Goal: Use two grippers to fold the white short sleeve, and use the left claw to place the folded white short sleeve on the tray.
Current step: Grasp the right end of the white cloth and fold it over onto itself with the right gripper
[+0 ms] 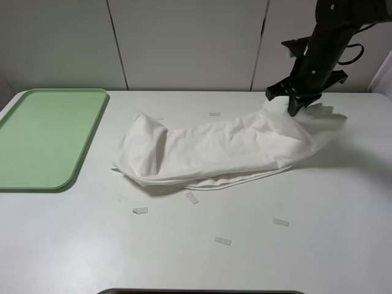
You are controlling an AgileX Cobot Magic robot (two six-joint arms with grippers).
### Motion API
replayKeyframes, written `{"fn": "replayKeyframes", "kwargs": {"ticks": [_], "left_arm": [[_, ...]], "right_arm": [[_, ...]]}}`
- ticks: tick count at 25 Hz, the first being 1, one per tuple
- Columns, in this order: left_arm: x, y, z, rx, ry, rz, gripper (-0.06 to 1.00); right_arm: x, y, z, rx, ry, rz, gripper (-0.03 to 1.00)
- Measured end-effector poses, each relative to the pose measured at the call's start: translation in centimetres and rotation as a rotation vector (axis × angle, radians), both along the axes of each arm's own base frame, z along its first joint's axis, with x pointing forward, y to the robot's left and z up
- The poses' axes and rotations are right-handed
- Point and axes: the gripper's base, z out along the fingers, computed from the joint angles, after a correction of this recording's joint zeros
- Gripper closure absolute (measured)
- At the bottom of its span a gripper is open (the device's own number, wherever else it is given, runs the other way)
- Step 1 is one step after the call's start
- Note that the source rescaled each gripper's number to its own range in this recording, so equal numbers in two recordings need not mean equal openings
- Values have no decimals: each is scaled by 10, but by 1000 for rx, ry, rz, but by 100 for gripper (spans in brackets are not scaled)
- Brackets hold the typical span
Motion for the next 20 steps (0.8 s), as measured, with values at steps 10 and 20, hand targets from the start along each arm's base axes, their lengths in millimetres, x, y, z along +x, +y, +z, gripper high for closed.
{"fn": "replayKeyframes", "kwargs": {"ticks": [10,20], "left_arm": [[0,2,0,19,2,13,-2],[0,2,0,19,2,13,-2]], "right_arm": [[-15,62,2,196,17,18,96],[-13,78,-26,228,65,27,83]]}}
